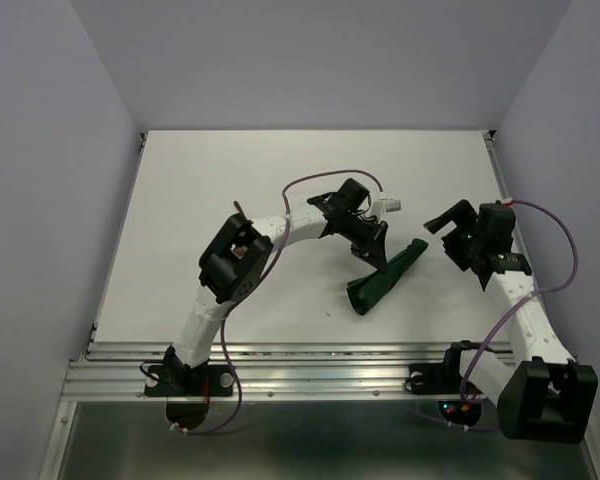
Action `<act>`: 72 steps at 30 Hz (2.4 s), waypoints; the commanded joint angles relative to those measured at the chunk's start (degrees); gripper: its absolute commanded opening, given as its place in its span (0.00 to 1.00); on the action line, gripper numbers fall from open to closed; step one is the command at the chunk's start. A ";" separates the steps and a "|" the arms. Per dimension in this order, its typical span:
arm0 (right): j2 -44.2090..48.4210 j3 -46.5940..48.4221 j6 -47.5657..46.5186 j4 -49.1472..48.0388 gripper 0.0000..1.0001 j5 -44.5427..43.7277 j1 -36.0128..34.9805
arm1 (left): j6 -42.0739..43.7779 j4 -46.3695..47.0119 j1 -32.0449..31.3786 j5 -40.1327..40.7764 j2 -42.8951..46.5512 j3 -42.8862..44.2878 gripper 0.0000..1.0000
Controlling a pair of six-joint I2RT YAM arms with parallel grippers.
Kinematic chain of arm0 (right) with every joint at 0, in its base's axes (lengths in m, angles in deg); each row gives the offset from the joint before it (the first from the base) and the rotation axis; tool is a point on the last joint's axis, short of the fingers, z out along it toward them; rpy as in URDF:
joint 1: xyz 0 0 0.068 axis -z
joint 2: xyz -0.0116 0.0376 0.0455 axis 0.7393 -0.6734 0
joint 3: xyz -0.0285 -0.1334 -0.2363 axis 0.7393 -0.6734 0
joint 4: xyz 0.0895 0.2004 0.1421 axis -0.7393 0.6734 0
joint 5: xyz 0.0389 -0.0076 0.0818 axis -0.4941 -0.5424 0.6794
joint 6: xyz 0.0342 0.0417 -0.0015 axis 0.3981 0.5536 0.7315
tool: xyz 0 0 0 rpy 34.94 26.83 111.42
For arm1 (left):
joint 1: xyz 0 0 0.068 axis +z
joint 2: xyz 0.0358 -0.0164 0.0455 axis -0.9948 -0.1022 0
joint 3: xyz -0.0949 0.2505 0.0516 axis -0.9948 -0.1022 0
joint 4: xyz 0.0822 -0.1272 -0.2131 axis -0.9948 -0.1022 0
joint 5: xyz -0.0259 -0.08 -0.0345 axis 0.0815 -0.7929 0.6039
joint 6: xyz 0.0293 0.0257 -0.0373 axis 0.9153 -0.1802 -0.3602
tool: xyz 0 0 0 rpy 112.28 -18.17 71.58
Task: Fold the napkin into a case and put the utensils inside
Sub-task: Pick up the smaller rectangle-folded napkin from the center of the board, then turn over the smaller rectangle-folded napkin at the center of the board, then smooth out the smaller rectangle-folded napkin at the center of the board.
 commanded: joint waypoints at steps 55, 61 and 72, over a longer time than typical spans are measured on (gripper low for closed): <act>-31.49 13.38 -11.90 -11.02 0.05 7.41 -13.76 | 2.43 2.13 7.46 7.60 23.65 -31.52 0.00; -38.45 14.88 -13.22 -10.93 0.03 4.77 -13.76 | 3.14 3.54 6.92 13.13 19.34 -33.20 0.00; -31.78 15.67 -14.10 -8.21 0.03 3.80 -14.81 | 5.07 -4.01 6.92 17.71 21.70 -28.02 0.00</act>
